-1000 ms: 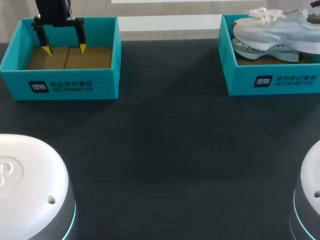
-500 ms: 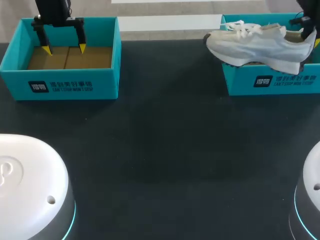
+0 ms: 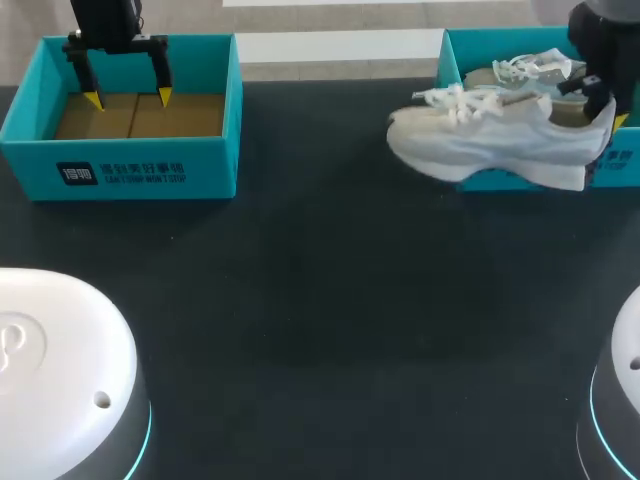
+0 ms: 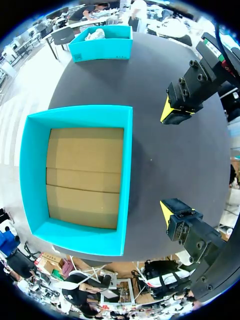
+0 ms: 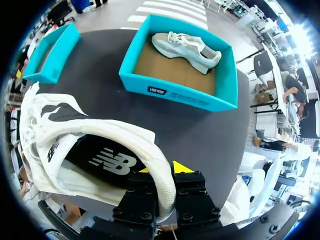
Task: Take the shoe out of the shoebox, open the shoe tongue, remove and reinsert the insole, then place the shoe into the shoebox
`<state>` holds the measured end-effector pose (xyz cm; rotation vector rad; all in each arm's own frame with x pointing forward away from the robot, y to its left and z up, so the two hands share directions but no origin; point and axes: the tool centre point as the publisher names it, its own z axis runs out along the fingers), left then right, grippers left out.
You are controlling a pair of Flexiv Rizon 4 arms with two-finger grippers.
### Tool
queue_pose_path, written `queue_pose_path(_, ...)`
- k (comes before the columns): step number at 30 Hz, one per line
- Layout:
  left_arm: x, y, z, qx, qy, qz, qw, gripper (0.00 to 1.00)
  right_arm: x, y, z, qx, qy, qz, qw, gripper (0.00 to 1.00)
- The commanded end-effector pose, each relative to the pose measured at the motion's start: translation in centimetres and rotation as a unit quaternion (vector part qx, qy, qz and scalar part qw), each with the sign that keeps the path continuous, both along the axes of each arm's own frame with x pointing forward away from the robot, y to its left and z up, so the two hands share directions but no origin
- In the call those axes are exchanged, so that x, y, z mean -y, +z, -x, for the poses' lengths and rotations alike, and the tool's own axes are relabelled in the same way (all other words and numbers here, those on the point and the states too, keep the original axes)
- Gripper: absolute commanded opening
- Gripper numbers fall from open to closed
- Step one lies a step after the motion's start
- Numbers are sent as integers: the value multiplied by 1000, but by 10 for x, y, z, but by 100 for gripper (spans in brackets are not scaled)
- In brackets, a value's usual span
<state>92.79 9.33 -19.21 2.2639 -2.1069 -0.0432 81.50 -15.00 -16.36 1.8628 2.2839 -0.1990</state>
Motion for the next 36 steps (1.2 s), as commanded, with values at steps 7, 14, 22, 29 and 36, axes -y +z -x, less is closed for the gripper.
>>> queue_pose_path(7, 0, 0, 0, 0, 0, 0, 1000, 100, -3, 1, 4, 6, -1, 1, 1000, 0)
queue_pose_path(14, 0, 0, 0, 0, 0, 0, 1000, 100, -3, 1, 4, 6, -1, 1, 1000, 0)
queue_pose_path(22, 0, 0, 0, 0, 0, 0, 1000, 100, -9, 0, 12, 1, -6, -1, 1000, 0)
queue_pose_path(29, 0, 0, 0, 0, 0, 0, 1000, 100, -29, 8, 36, -2, -6, 12, 1000, 0)
queue_pose_path(36, 0, 0, 0, 0, 0, 0, 1000, 100, -62, 8, 63, -11, 10, 15, 1000, 0)
